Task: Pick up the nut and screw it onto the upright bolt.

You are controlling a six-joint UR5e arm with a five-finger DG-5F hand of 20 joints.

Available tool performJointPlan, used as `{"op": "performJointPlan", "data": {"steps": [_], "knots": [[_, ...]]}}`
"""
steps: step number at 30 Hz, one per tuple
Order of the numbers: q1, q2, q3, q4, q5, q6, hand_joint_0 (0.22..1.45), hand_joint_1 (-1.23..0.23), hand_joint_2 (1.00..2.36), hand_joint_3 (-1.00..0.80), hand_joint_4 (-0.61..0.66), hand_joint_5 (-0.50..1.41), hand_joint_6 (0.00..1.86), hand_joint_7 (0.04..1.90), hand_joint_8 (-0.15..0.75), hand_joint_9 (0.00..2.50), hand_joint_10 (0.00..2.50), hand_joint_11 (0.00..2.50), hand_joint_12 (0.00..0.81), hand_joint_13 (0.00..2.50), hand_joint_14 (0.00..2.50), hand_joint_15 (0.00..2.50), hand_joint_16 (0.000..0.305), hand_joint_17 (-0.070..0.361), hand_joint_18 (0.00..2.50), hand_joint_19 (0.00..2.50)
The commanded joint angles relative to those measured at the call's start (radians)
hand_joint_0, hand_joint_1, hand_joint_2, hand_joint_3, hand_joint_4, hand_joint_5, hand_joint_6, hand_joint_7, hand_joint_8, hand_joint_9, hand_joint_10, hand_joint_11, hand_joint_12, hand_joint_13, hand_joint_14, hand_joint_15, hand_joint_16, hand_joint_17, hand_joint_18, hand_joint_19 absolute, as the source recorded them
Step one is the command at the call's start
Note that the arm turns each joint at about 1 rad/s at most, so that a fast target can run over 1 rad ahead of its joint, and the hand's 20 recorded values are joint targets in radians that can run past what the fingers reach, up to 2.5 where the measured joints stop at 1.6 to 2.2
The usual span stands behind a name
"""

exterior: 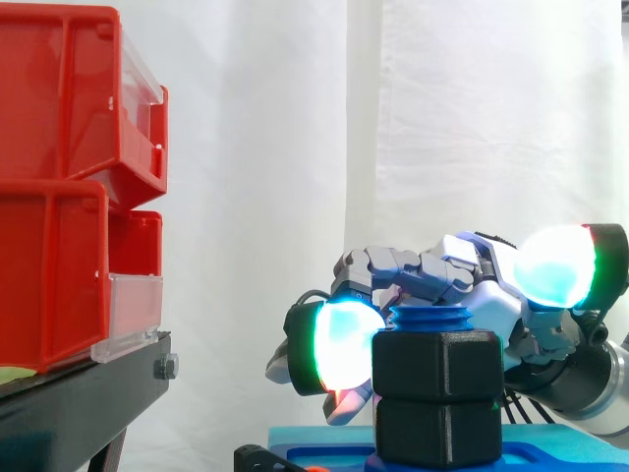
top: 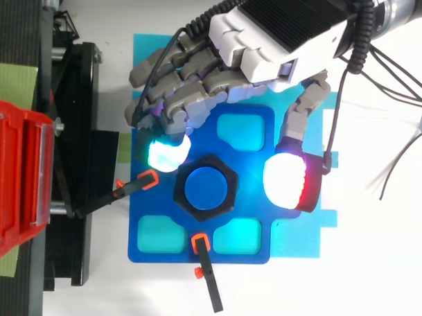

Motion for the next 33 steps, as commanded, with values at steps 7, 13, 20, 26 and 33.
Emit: {"op": "performJointPlan", "data": {"steps": [7,13,20,26,33], "knots": [[-0.005,0.0,0.0,0.0,-0.006,0.001,0.42,-0.18,1.0,-0.5,0.2,-0.06,0.68,1.24,0.313,0.87,0.0,0.04,0.356,0.57,0.0,0.01,0.042,0.094,0.36,0.14],[-0.006,0.0,0.0,0.0,-0.006,0.001,0.43,-0.19,1.0,-0.5,0.2,-0.04,0.71,1.21,0.311,0.95,0.0,0.06,0.346,0.62,0.0,0.02,0.041,0.092,0.41,0.15],[-0.006,0.0,0.0,0.003,-0.006,0.001,0.44,-0.2,1.0,-0.5,0.16,-0.02,0.71,1.22,0.302,1.02,0.0,0.07,0.33,0.66,0.0,0.05,0.039,0.088,0.45,0.18],[-0.006,0.0,0.0,0.006,-0.006,0.001,0.44,-0.2,1.0,-0.5,0.14,-0.01,0.71,1.19,0.3,1.06,0.0,0.09,0.322,0.69,0.0,0.06,0.039,0.088,0.48,0.2],[-0.008,0.0,0.0,0.006,-0.006,0.003,0.45,-0.2,1.0,-0.5,0.13,-0.01,0.71,1.19,0.297,1.1,0.0,0.1,0.317,0.71,0.0,0.07,0.039,0.087,0.51,0.21]]}}
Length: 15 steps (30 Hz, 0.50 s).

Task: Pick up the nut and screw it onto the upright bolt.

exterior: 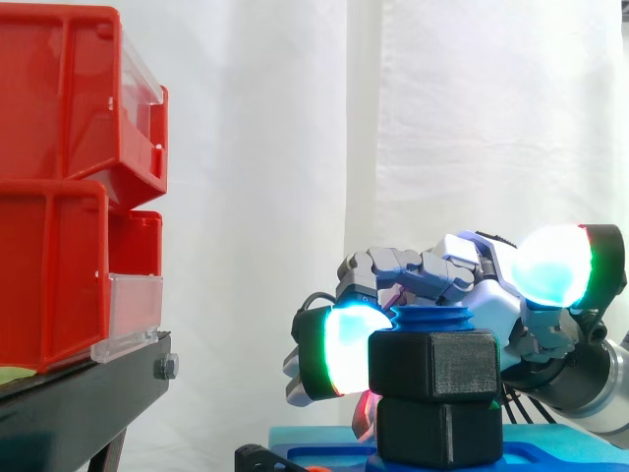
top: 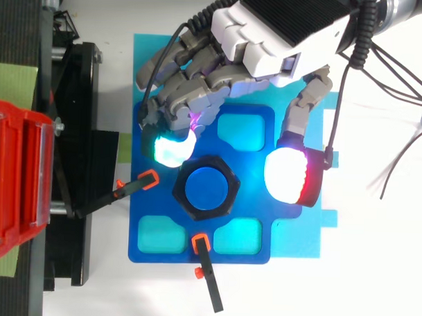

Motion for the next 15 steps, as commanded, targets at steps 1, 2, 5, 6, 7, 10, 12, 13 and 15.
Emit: {"op": "performJointPlan", "data": {"steps": [1,2,5,6,7,10,12,13,15], "knots": [[-0.001,0.0,0.001,0.0,0.0,0.001,0.45,-0.2,1.0,-0.5,0.13,-0.01,0.71,1.2,0.293,1.1,0.0,0.09,0.317,0.72,0.0,0.07,0.039,0.087,0.51,0.21],[-0.002,0.0,0.0,0.0,0.0,0.002,0.45,-0.2,1.0,-0.5,0.13,-0.01,0.71,1.2,0.293,1.1,0.0,0.09,0.315,0.72,0.0,0.08,0.039,0.087,0.51,0.21],[-0.002,0.0,0.0,0.0,0.0,0.004,0.45,-0.2,1.0,-0.5,0.12,-0.01,0.72,1.17,0.291,1.13,0.0,0.1,0.313,0.73,0.0,0.08,0.038,0.085,0.52,0.21],[-0.002,0.0,0.0,0.0,0.0,0.004,0.45,-0.2,1.0,-0.5,0.12,-0.01,0.72,1.17,0.291,1.14,0.0,0.1,0.312,0.74,0.0,0.09,0.038,0.085,0.52,0.21],[-0.002,0.0,0.0,0.0,0.0,0.004,0.45,-0.2,1.0,-0.5,0.12,-0.01,0.73,1.16,0.293,1.14,0.0,0.1,0.311,0.74,0.0,0.09,0.038,0.085,0.53,0.22],[-0.004,0.0,0.0,0.0,0.0,0.004,0.45,-0.2,1.0,-0.5,0.12,0.0,0.73,1.15,0.29,1.18,0.0,0.11,0.303,0.77,0.0,0.1,0.038,0.085,0.55,0.22],[-0.004,0.0,0.0,0.0,-0.001,0.004,0.45,-0.2,1.0,-0.5,0.11,0.0,0.73,1.15,0.285,1.18,0.01,0.1,0.3,0.78,0.0,0.1,0.038,0.084,0.56,0.22],[-0.005,0.0,0.0,0.0,-0.003,0.004,0.45,-0.2,1.0,-0.5,0.11,0.0,0.73,1.15,0.287,1.19,0.0,0.11,0.3,0.78,0.0,0.1,0.037,0.084,0.57,0.22],[-0.005,0.0,0.0,0.0,-0.006,0.004,0.45,-0.21,1.0,-0.5,0.12,0.0,0.73,1.15,0.285,1.21,0.0,0.11,0.295,0.79,0.0,0.11,0.037,0.084,0.58,0.23]]}}
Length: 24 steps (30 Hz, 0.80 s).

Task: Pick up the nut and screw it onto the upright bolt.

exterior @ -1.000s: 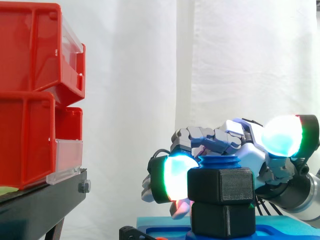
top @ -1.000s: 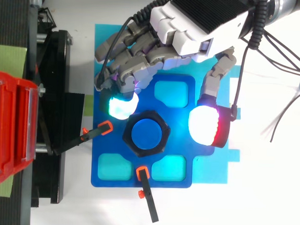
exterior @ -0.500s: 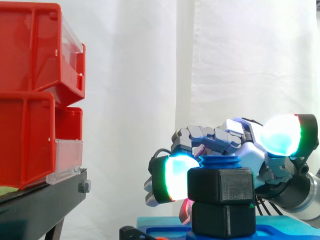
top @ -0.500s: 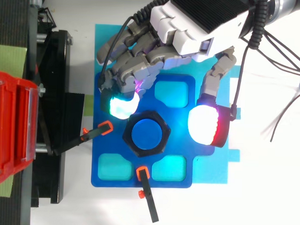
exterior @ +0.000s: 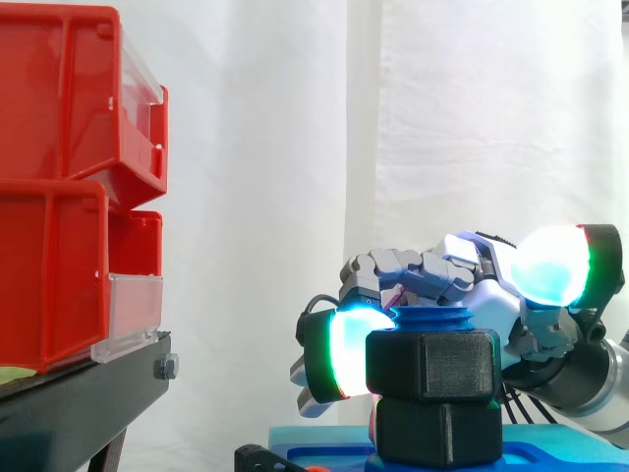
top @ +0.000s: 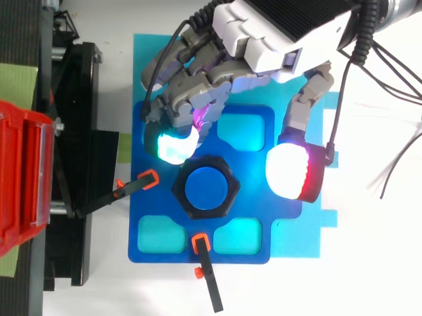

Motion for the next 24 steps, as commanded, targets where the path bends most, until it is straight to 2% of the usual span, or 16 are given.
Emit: {"op": "performJointPlan", "data": {"steps": [1,18,24], "knots": [[-0.001,0.0,0.0,0.0,-0.003,0.0,0.45,-0.21,1.0,-0.5,0.12,0.0,0.73,1.15,0.29,1.21,0.0,0.13,0.295,0.8,0.0,0.11,0.037,0.084,0.59,0.23],[-0.001,0.0,0.0,0.0,-0.006,0.0,0.46,-0.23,1.0,-0.5,0.09,0.0,0.75,1.1,0.284,1.33,0.01,0.15,0.285,0.9,0.01,0.15,0.035,0.079,0.67,0.25],[-0.001,0.0,0.0,0.0,-0.009,-0.002,0.47,-0.32,1.0,-0.5,0.09,0.0,0.75,1.11,0.282,1.34,0.0,0.16,0.282,0.91,0.01,0.15,0.034,0.075,0.68,0.26]]}}
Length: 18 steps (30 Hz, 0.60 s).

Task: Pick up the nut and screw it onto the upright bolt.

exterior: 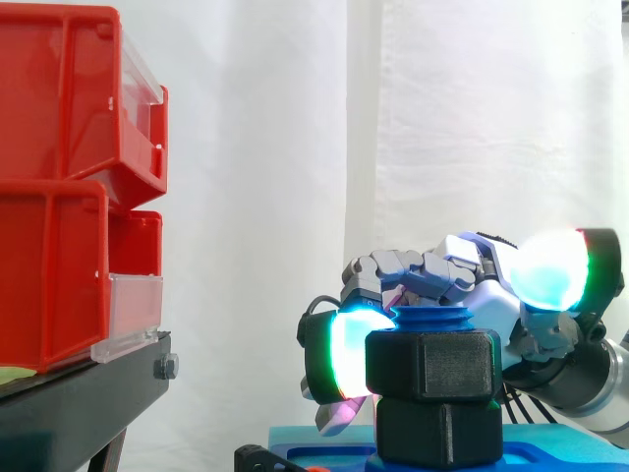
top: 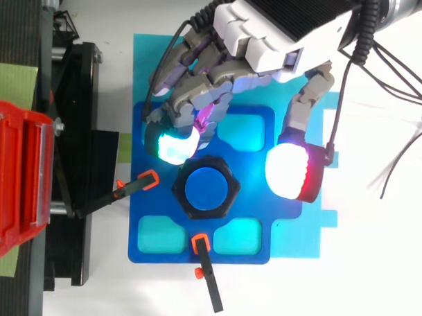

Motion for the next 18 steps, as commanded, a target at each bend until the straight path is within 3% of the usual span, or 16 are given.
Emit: {"op": "performJointPlan", "data": {"steps": [1,18], "knots": [[0.0,0.0,0.0,0.0,-0.002,-0.001,0.47,-0.33,1.0,-0.5,0.09,0.0,0.75,1.11,0.278,1.34,0.01,0.15,0.279,0.91,0.01,0.16,0.033,0.075,0.68,0.26],[-0.002,0.0,0.0,0.0,-0.004,-0.001,0.47,-0.33,1.0,-0.5,0.1,0.01,0.75,1.1,0.274,1.34,0.0,0.15,0.28,0.91,0.01,0.15,0.034,0.075,0.69,0.26]]}}
